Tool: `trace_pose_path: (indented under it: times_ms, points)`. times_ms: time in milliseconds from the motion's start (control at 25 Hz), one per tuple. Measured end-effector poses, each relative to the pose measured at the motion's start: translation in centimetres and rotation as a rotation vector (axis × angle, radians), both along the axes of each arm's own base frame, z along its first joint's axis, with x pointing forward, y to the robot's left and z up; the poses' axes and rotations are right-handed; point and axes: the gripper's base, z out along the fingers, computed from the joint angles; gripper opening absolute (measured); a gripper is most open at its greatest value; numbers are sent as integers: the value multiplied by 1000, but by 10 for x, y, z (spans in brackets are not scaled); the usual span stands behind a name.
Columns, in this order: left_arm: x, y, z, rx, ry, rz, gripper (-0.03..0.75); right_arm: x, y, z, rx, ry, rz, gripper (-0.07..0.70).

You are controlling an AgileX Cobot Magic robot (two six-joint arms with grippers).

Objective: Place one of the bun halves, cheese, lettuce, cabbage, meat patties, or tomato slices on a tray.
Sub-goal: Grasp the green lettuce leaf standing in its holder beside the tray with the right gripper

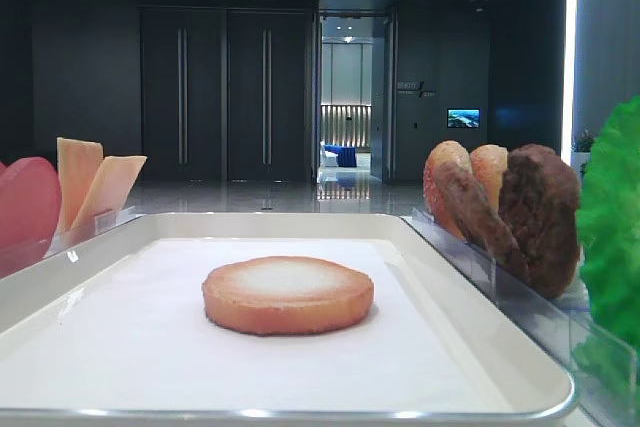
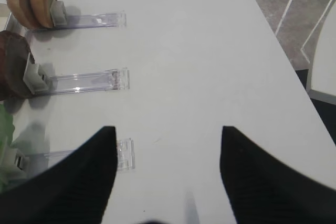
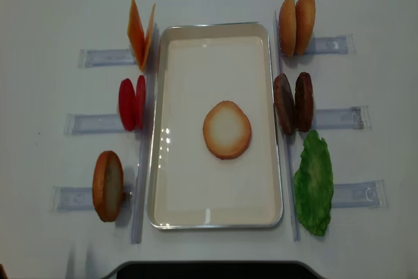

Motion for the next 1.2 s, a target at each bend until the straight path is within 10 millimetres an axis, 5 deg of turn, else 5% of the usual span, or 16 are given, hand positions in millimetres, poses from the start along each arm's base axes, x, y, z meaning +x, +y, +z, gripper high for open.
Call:
trace_pose_path:
  times_ms: [1200]
  points:
    - [0, 0, 0, 0, 0, 0, 282, 0, 0, 0, 0, 0, 0, 412]
